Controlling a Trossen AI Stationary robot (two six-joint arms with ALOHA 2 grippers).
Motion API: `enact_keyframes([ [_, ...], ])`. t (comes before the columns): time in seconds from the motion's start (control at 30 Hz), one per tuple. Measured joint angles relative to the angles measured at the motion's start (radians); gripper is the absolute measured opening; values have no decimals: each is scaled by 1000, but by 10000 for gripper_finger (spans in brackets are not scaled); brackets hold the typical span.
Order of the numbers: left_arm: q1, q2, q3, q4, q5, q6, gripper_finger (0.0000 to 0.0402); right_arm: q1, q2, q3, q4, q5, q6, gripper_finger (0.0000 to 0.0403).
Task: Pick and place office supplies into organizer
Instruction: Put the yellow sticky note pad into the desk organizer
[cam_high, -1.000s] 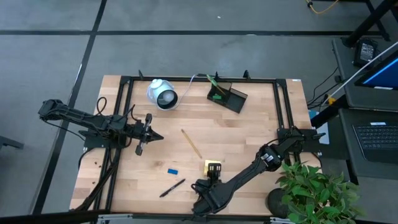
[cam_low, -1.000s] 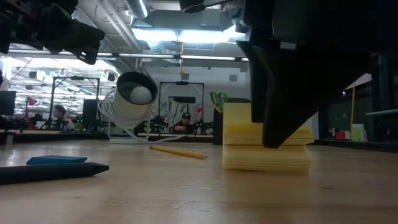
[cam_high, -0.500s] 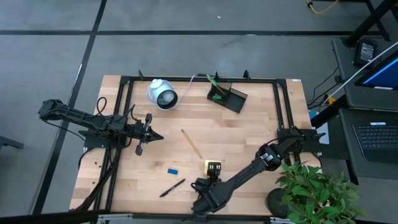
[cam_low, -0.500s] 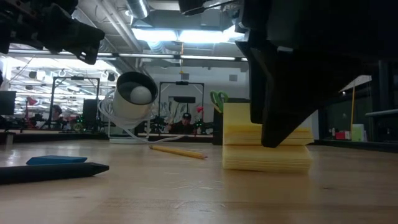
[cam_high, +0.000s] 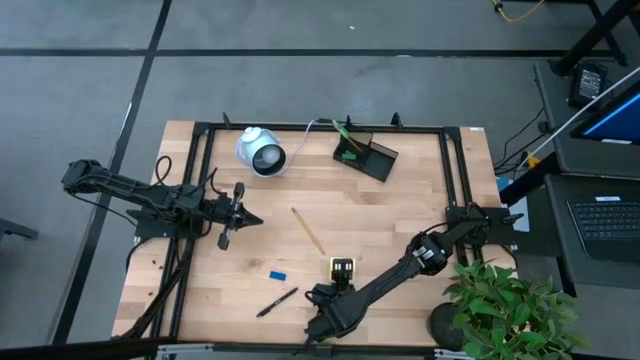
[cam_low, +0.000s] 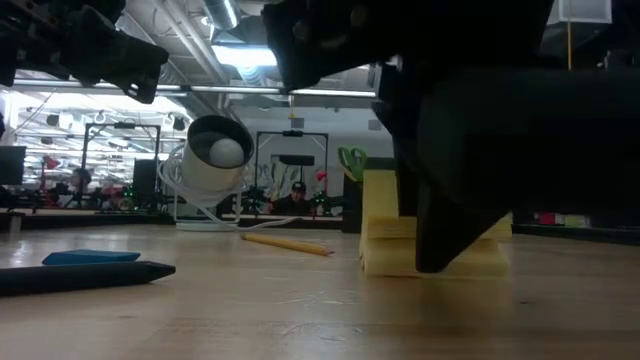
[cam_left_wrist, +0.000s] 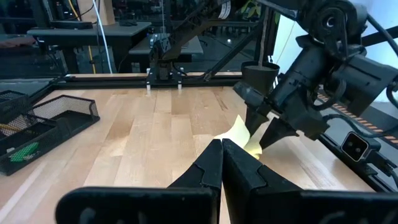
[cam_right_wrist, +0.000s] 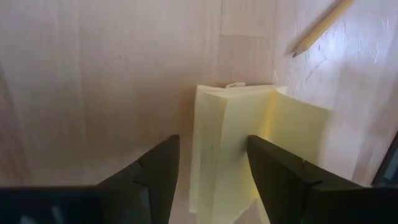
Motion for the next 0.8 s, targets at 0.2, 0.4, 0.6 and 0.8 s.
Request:
enact_keyframes([
  [0.2, 0, 0, 0, 0, 0, 0, 2, -2, 0, 0, -3, 5, 27, 192],
  [0.4, 0, 0, 0, 0, 0, 0, 2, -2, 0, 0, -5, 6, 29, 193],
  [0.6, 0, 0, 0, 0, 0, 0, 2, -5, 0, 0, -10, 7, 61, 170],
  [0.8, 0, 0, 0, 0, 0, 0, 2, -6, 0, 0, -14, 7, 77, 95],
])
